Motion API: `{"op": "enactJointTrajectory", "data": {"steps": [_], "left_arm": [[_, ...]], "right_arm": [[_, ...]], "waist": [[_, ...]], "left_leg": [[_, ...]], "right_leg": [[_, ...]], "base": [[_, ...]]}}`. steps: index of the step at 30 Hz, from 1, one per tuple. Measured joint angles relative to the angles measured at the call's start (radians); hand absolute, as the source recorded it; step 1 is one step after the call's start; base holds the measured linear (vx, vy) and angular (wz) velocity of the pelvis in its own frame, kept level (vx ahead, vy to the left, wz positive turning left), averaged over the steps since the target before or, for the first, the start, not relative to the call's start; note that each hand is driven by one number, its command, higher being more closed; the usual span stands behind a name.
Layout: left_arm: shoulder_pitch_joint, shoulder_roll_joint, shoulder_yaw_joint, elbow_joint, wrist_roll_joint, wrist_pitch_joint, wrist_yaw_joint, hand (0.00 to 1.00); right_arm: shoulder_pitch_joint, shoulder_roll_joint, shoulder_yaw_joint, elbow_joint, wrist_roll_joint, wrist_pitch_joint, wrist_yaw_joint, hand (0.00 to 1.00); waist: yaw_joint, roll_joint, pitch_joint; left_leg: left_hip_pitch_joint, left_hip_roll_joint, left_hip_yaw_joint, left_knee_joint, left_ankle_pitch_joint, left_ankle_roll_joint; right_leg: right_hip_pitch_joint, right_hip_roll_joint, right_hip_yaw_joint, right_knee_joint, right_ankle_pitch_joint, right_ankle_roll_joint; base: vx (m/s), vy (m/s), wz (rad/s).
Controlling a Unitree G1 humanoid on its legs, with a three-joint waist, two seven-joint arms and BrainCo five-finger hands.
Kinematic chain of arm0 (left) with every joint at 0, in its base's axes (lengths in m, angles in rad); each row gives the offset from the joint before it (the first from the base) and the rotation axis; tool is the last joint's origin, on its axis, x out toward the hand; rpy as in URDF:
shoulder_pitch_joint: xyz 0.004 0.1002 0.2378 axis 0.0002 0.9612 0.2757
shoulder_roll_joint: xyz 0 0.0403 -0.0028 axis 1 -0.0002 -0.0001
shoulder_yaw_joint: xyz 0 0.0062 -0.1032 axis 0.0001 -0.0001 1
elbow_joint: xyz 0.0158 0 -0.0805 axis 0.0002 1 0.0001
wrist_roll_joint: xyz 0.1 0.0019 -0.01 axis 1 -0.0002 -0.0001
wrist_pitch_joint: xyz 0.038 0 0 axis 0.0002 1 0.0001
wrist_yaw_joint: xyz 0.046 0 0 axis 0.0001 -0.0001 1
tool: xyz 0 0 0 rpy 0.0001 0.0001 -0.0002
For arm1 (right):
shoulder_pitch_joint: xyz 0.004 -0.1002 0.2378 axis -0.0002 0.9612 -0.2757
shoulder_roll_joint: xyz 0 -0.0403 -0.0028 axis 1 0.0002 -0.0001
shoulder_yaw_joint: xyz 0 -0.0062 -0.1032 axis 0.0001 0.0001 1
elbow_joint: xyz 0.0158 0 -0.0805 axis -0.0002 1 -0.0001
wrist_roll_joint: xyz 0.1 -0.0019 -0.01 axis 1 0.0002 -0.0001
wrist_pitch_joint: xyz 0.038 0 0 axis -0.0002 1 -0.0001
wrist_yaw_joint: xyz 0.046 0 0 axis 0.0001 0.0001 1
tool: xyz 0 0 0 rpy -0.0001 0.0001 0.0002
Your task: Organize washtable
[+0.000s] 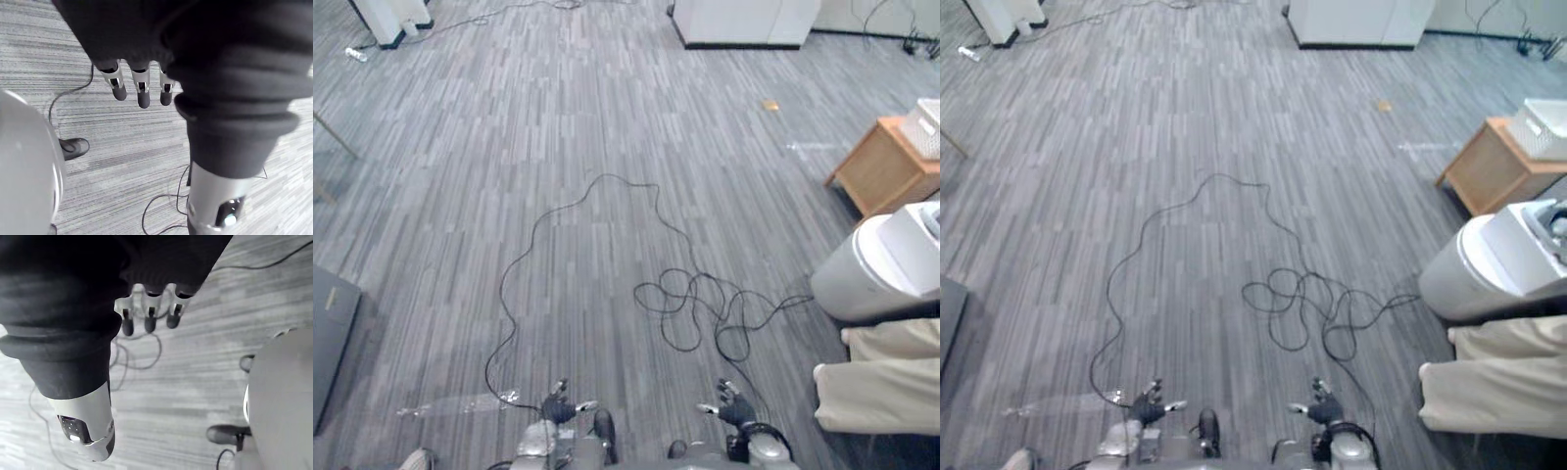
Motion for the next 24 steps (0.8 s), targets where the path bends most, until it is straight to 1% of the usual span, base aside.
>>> {"op": "enactJointTrajectory", "data": {"steps": [2, 3, 4, 6, 10, 11, 12, 14, 16, 17, 18, 19, 20, 21, 22, 23, 24], "left_arm": [[0.009, 0.002, 0.001, 0.006, 0.000, 0.005, 0.000, 0.00], [0.014, 0.002, 0.001, 0.008, 0.000, 0.006, 0.000, 0.00], [0.017, -0.002, 0.009, 0.009, 0.000, 0.007, 0.000, 0.00], [0.021, -0.003, 0.030, 0.013, 0.001, 0.008, 0.000, 0.00], [0.021, -0.002, 0.038, 0.021, 0.001, 0.007, 0.000, 0.00], [0.021, -0.003, 0.038, 0.024, 0.001, 0.007, 0.000, 0.00], [0.020, -0.001, 0.038, 0.024, 0.002, 0.005, -0.001, 0.00], [0.019, -0.003, 0.038, 0.027, 0.002, 0.005, 0.000, 0.00], [0.019, -0.004, 0.038, 0.024, 0.002, 0.005, 0.000, 0.00], [0.019, -0.003, 0.038, 0.019, 0.001, 0.005, -0.001, 0.00], [0.019, 0.001, 0.037, 0.011, 0.000, 0.006, -0.002, 0.00], [0.021, 0.000, 0.037, 0.006, -0.001, 0.006, -0.002, 0.00], [0.016, -0.003, 0.032, 0.001, -0.001, 0.006, -0.002, 0.00], [0.011, -0.004, 0.028, 0.005, 0.000, 0.009, -0.001, 0.00], [0.004, -0.006, 0.024, 0.010, 0.000, 0.015, -0.002, 0.00], [0.002, -0.006, 0.024, 0.013, 0.000, 0.017, -0.001, 0.00], [0.002, -0.004, 0.025, 0.013, 0.000, 0.017, -0.001, 0.00]], "right_arm": [[0.006, 0.003, 0.000, 0.010, -0.012, 0.002, 0.002, 0.00], [0.005, -0.002, 0.000, 0.012, -0.016, 0.002, 0.001, 0.00], [0.002, -0.008, 0.000, 0.015, -0.017, 0.002, 0.001, 0.00], [-0.002, -0.010, 0.002, 0.023, -0.017, 0.002, 0.001, 0.00], [-0.006, -0.008, 0.012, 0.029, -0.022, 0.002, 0.002, 0.00], [-0.009, -0.009, 0.020, 0.030, -0.025, 0.002, 0.002, 0.00], [-0.012, -0.010, 0.031, 0.034, -0.028, 0.002, 0.003, 0.00], [-0.017, -0.012, 0.030, 0.045, -0.029, 0.002, 0.006, 0.00], [-0.022, -0.011, 0.030, 0.061, -0.029, 0.004, 0.013, 0.00], [-0.022, -0.008, 0.030, 0.060, -0.029, 0.004, 0.019, 0.00], [-0.016, -0.006, 0.028, 0.059, -0.028, 0.005, 0.021, 0.00], [-0.014, -0.005, 0.027, 0.056, -0.026, 0.005, 0.022, 0.00], [-0.012, -0.009, 0.027, 0.053, -0.028, 0.006, 0.023, 0.00], [-0.011, -0.013, 0.025, 0.043, -0.028, 0.006, 0.027, 0.00], [-0.010, -0.022, 0.020, 0.019, -0.027, 0.005, 0.031, 0.00], [-0.010, -0.023, 0.020, 0.020, -0.025, 0.004, 0.033, 0.00], [-0.010, -0.021, 0.021, 0.021, -0.024, 0.004, 0.036, 0.00]], "waist": [[0.001, 0.002, 0.000], [0.001, 0.007, -0.001], [0.001, 0.015, -0.002], [0.002, 0.016, -0.003], [0.003, 0.015, -0.003], [0.003, 0.013, -0.003], [0.002, 0.010, -0.003], [0.002, 0.013, -0.005], [0.009, 0.006, -0.006], [0.013, -0.003, -0.006], [0.019, -0.013, -0.010], [0.020, -0.014, -0.009], [0.021, -0.012, -0.011], [0.020, -0.012, -0.004], [-0.001, 0.021, 0.010], [-0.001, 0.017, 0.010], [0.003, 0.013, 0.012]], "left_leg": [[0.026, -0.021, -0.006, -0.026, 0.008, 0.012], [0.031, -0.028, -0.007, -0.032, 0.010, 0.014], [0.038, -0.034, -0.006, -0.053, 0.020, 0.027], [0.061, -0.043, -0.009, -0.108, 0.053, 0.029], [0.064, -0.045, -0.014, -0.120, 0.071, 0.034], [0.064, -0.047, -0.014, -0.127, 0.075, 0.038], [0.063, -0.051, -0.013, -0.127, 0.077, 0.037], [0.063, -0.052, -0.018, -0.127, 0.077, 0.036], [0.059, -0.062, -0.020, -0.127, 0.074, 0.040], [0.054, -0.075, -0.018, -0.119, 0.067, 0.049], [0.031, -0.098, -0.018, -0.054, 0.042, 0.077], [0.015, -0.102, -0.020, -0.008, 0.000, 0.093], [-0.003, -0.119, -0.052, 0.038, -0.046, 0.121], [-0.003, -0.124, -0.074, 0.045, -0.053, 0.133], [0.013, -0.106, -0.113, 0.045, -0.065, 0.134], [0.016, -0.097, -0.116, 0.039, -0.066, 0.133], [0.024, -0.094, -0.121, 0.028, -0.067, 0.131]], "right_leg": [[0.019, -0.015, 0.005, -0.007, 0.008, 0.012], [0.023, -0.021, 0.011, -0.013, 0.008, 0.012], [0.023, -0.023, 0.015, -0.019, 0.012, 0.018], [0.026, -0.024, 0.017, -0.029, 0.014, 0.022], [0.028, -0.023, 0.026, -0.034, 0.013, 0.027], [0.027, -0.024, 0.032, -0.035, 0.007, 0.036], [0.026, -0.028, 0.039, -0.036, -0.006, 0.056], [0.025, -0.032, 0.038, -0.030, -0.020, 0.067], [0.020, -0.041, 0.038, -0.023, -0.029, 0.078], [0.004, -0.057, 0.038, 0.002, -0.048, 0.091], [-0.020, -0.088, 0.037, 0.050, -0.069, 0.124], [-0.027, -0.099, 0.036, 0.078, -0.086, 0.150], [-0.040, -0.116, 0.046, 0.172, -0.085, 0.152], [-0.077, -0.123, 0.056, 0.261, -0.087, 0.143], [-0.186, -0.083, 0.107, 0.418, -0.111, 0.068], [-0.213, -0.062, 0.117, 0.426, -0.118, 0.059], [-0.237, -0.043, 0.123, 0.425, -0.120, 0.059]], "base": [[0.03, 0.147, 0.10], [0.00, 0.105, 0.02], [-0.01, 0.091, 0.00], [-0.04, 0.041, 0.01], [-0.09, -0.005, 0.00], [-0.15, -0.011, -0.05], [-0.13, -0.012, -0.02], [-0.12, 0.007, 0.08], [-0.08, 0.055, 0.11], [-0.01, 0.099, 0.11], [0.04, 0.106, 0.12], [0.12, 0.110, 0.18], [0.10, 0.067, 0.23], [0.12, 0.117, 0.64], [0.13, 0.120, 0.63], [0.12, 0.107, 0.58], [0.19, 0.063, 0.23]]}}
